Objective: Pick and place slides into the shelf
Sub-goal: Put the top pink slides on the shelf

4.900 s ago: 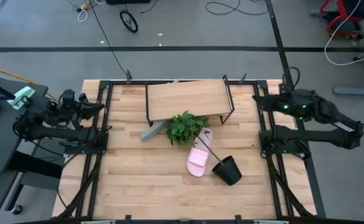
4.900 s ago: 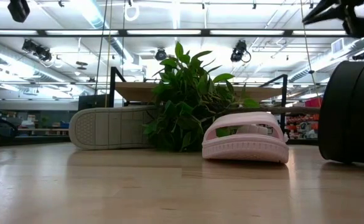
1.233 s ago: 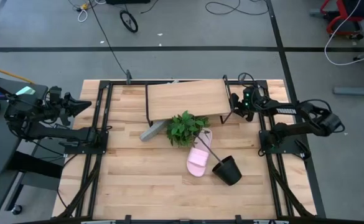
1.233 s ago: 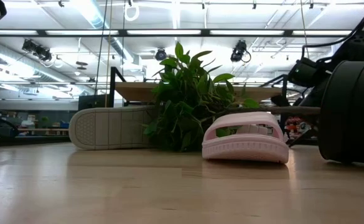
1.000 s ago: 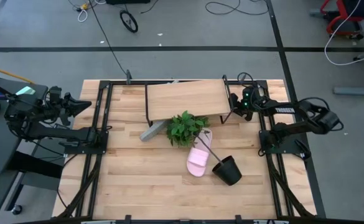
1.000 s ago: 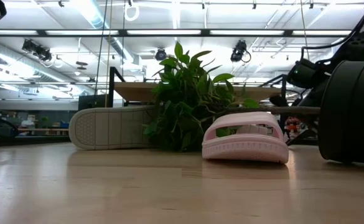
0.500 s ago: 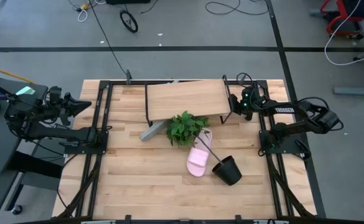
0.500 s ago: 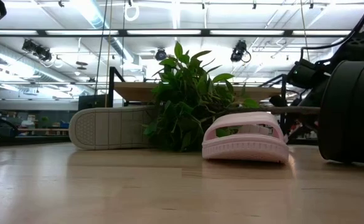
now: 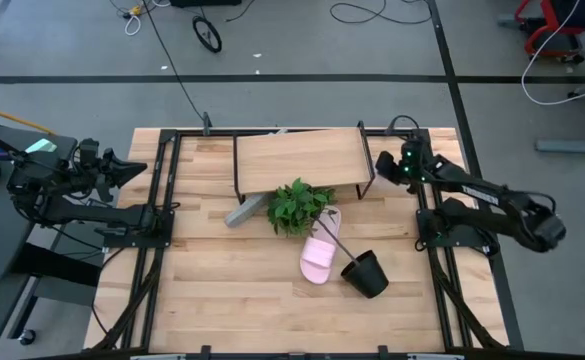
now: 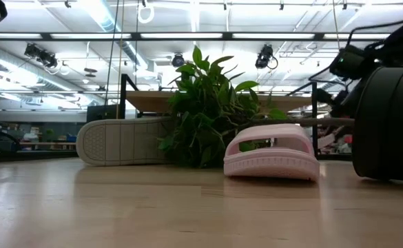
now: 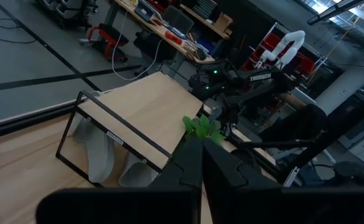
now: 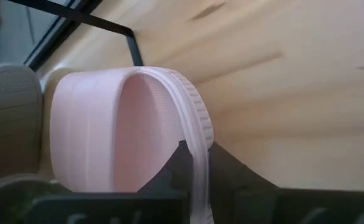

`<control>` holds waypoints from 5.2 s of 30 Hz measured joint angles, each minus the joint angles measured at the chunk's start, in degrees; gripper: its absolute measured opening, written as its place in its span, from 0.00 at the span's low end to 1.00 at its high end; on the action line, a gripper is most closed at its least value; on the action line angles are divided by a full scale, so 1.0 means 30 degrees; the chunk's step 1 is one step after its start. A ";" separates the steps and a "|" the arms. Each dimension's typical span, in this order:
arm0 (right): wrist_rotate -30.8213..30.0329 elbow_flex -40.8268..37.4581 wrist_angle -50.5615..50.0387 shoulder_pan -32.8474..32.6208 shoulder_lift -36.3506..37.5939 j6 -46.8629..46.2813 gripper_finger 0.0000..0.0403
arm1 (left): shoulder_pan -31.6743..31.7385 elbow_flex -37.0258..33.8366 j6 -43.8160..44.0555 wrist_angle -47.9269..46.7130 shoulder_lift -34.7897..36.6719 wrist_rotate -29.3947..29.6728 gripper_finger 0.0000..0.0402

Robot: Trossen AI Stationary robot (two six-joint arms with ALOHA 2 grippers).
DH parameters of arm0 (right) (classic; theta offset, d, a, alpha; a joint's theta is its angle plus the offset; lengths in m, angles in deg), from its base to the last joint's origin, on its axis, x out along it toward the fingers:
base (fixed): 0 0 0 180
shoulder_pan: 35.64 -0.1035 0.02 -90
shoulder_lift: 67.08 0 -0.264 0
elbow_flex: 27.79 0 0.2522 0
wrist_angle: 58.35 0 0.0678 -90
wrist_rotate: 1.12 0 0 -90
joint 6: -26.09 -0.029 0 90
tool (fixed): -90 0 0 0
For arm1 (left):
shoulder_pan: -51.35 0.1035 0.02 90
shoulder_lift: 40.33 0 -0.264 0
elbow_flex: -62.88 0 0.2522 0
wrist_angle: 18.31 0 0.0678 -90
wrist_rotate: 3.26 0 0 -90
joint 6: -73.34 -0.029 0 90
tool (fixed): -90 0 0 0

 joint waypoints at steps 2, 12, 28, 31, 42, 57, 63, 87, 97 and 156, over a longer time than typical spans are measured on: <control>-0.0474 0.0388 -0.1778 -0.0007 0.1069 0.0421 0.07 | -0.0007 0.0000 -0.0007 -0.0051 0.0000 0.0000 0.04; -0.3331 0.3389 -1.0078 0.0012 0.5374 0.2258 0.07 | -0.0007 0.0000 -0.0439 -0.0058 0.0000 -0.0006 0.05; -1.1195 1.2047 -1.8856 0.0007 0.5926 0.4185 0.07 | -0.0005 0.0000 -0.0561 -0.0051 0.0000 -0.0004 0.06; -1.2211 1.3750 -1.9022 0.0005 0.5928 0.3958 0.07 | 0.0000 0.0000 -0.0571 -0.0051 0.0000 -0.0001 0.05; -1.3450 1.7740 -1.9037 0.0000 0.5926 0.0650 0.07 | 0.0000 0.0000 -0.1571 0.0175 0.0000 0.0276 0.04; -1.1940 2.1847 -1.9040 -0.0007 0.4591 -0.0565 0.07 | -0.0007 -0.0001 -0.8054 0.4182 -0.3634 -0.0576 0.09; -1.1749 2.5015 -1.8912 -0.0252 0.1816 0.0655 0.07 | -0.0007 -0.0007 -0.9670 0.4980 -0.4958 -0.0470 0.08; -2.8743 2.6193 -2.4764 -2.2374 -0.6305 -1.3518 0.07 | -0.0010 -0.0007 -0.9841 0.6601 -0.5355 -0.0364 0.08; -2.7365 2.4387 -2.5097 -2.3755 -0.9116 -1.8486 0.07 | -0.0015 -0.0007 -0.8464 0.6571 -0.5355 -0.0588 0.08; -2.8101 2.4174 -1.4606 -2.2825 -1.1195 -2.0885 0.07 | 0.1136 -0.0007 -2.9382 1.8606 -1.5277 0.3512 0.20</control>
